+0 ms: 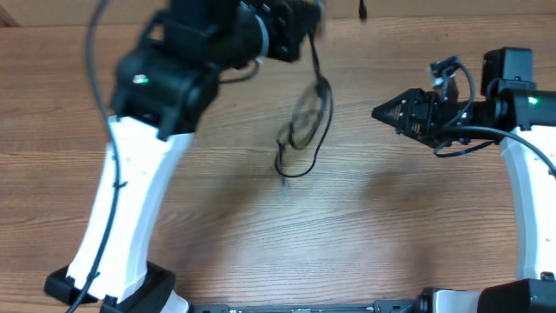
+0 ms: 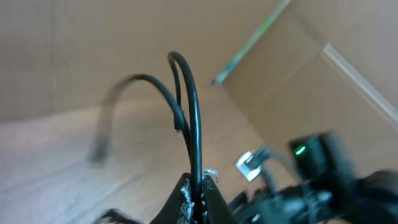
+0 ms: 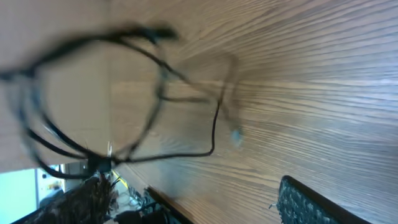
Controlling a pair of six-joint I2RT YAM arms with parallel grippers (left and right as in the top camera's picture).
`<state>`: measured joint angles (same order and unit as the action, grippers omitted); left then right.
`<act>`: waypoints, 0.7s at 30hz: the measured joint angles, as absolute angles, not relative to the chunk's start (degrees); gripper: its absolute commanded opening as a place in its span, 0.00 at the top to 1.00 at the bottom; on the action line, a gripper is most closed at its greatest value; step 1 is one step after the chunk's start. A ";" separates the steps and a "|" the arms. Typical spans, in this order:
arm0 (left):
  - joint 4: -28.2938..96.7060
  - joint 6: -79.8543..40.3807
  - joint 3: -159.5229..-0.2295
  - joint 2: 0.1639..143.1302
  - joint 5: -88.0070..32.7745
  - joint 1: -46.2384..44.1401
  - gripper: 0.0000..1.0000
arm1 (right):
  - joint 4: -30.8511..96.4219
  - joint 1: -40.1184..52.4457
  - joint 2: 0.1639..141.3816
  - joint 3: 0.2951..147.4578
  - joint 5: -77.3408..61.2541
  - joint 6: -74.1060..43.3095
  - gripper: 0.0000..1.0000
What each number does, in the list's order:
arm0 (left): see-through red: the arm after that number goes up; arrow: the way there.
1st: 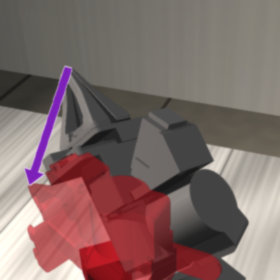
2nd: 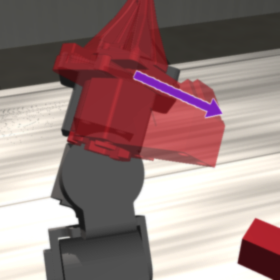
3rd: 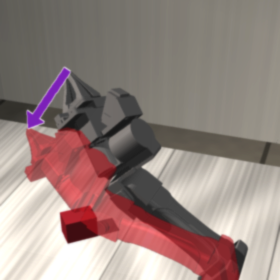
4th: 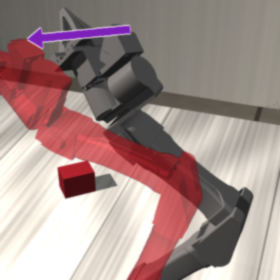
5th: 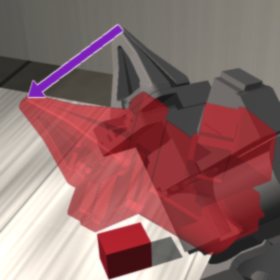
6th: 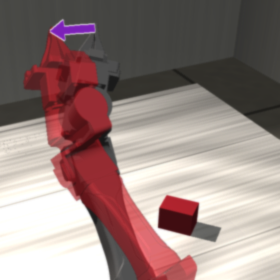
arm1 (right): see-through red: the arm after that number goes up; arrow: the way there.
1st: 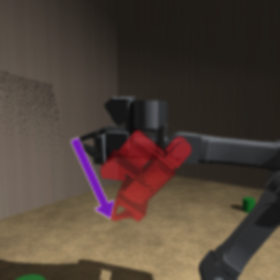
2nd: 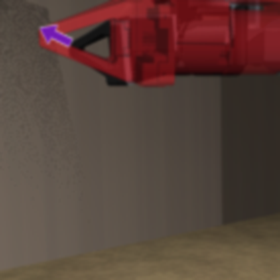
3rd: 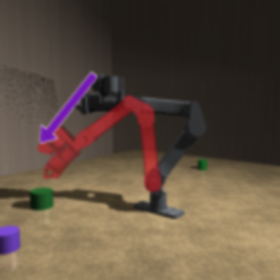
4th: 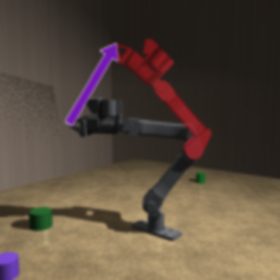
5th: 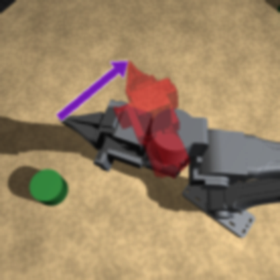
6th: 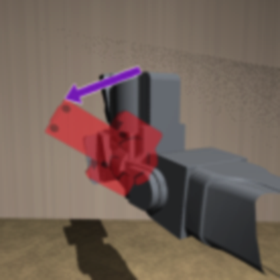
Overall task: Untangle cables
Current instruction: 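Lift the held cable upward with the left gripper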
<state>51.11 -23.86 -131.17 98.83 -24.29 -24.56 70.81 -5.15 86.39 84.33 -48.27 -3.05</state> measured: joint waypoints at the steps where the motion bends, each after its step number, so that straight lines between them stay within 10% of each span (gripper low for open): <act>1: 51.09 -23.92 -131.94 98.67 -24.58 -24.23 0.96 | 70.32 -4.36 86.39 84.33 -48.36 -3.16 0.17; 21: 52.36 -24.36 -134.41 97.65 -24.40 -23.99 0.96 | 52.31 10.07 86.39 84.31 -49.04 -13.28 0.23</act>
